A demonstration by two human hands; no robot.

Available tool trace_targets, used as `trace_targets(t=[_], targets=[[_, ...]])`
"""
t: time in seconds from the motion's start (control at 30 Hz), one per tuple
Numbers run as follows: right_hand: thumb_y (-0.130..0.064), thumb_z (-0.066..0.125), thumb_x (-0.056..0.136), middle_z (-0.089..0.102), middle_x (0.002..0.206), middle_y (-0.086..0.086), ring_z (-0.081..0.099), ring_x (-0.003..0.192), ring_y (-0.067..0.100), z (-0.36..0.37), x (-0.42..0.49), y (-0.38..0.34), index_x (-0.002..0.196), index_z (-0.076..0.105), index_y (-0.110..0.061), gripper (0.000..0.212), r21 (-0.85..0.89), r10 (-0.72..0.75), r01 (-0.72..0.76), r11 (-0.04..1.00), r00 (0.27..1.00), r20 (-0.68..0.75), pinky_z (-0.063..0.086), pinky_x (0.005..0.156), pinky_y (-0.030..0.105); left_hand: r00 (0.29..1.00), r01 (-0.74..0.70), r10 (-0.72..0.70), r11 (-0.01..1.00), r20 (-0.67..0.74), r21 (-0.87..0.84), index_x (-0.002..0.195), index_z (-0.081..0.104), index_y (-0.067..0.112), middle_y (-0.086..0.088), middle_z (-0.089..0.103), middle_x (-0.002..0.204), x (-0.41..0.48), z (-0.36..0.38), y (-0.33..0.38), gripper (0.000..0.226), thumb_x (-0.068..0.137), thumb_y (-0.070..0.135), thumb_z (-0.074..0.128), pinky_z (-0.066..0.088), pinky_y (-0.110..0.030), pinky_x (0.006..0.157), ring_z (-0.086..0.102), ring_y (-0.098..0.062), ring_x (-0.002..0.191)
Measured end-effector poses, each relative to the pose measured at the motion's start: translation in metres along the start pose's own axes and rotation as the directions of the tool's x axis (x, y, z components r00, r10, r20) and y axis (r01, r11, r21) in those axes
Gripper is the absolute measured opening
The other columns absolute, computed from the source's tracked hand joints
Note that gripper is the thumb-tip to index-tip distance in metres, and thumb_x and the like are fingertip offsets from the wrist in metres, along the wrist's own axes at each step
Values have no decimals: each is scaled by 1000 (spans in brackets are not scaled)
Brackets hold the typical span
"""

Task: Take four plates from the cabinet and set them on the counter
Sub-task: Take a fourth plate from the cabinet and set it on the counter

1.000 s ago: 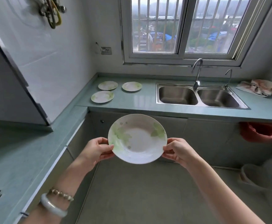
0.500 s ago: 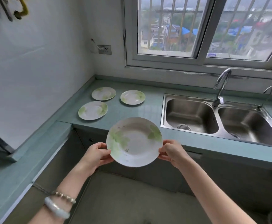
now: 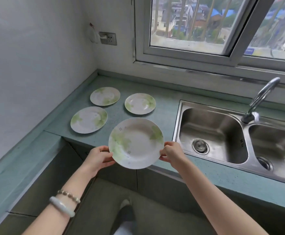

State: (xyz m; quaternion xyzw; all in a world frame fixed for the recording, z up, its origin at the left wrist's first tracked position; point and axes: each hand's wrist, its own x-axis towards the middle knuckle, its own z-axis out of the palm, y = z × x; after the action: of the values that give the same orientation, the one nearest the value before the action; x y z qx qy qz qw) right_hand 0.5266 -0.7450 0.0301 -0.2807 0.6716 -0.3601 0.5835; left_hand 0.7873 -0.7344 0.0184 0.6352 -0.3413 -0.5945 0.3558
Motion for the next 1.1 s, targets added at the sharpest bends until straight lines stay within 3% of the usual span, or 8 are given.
trace_targets(t=[0.23,0.37,0.53,0.7,0.93,1.1], targets=[[19,43,83,61,79,11,61,77,24,32,79,-15,78,59,-5,29,4,87,-87,996,995,-53,53,49,24,996,86,-86,996,16,-21,110,59,-3,-18,65,111,97,-12,6,21,89,-4,57,56,-33,71,66,-29,97],[20,44,82,64,88,14,63,87,30,57,123,-18,80,60,-6,30,-14,171,-173,985,980,-105,55,50,27,988,155,-155,987,-3,-38,106,59,-1,-18,64,111,151,-23,8,18,89,-7,57,56,-30,65,66,-27,90],[20,47,81,63,84,15,63,82,29,83,163,-19,76,60,-6,29,-28,260,-266,964,956,-139,54,46,27,977,213,-214,977,-13,-27,107,60,1,-17,65,111,199,-36,5,21,88,-7,58,56,-29,66,66,-25,93],[18,49,79,65,92,18,65,86,32,93,184,-14,78,62,-7,29,-30,315,-327,945,929,-196,56,52,31,962,272,-272,962,3,-34,114,59,-3,-17,64,113,223,-42,-1,28,87,-7,58,56,-32,72,65,-28,99],[21,46,79,66,86,19,66,78,34,92,193,-17,76,62,-6,31,-9,369,-379,925,905,-210,59,56,34,960,279,-278,960,37,-16,97,64,9,-11,68,106,234,-46,1,20,86,-7,59,58,-27,65,68,-25,94],[22,45,78,65,86,21,64,77,35,92,193,-21,78,61,-4,31,-3,387,-395,919,902,-193,60,59,38,958,285,-285,958,41,-2,97,64,9,-10,68,106,237,-48,0,21,85,-7,61,59,-28,66,69,-25,94]])
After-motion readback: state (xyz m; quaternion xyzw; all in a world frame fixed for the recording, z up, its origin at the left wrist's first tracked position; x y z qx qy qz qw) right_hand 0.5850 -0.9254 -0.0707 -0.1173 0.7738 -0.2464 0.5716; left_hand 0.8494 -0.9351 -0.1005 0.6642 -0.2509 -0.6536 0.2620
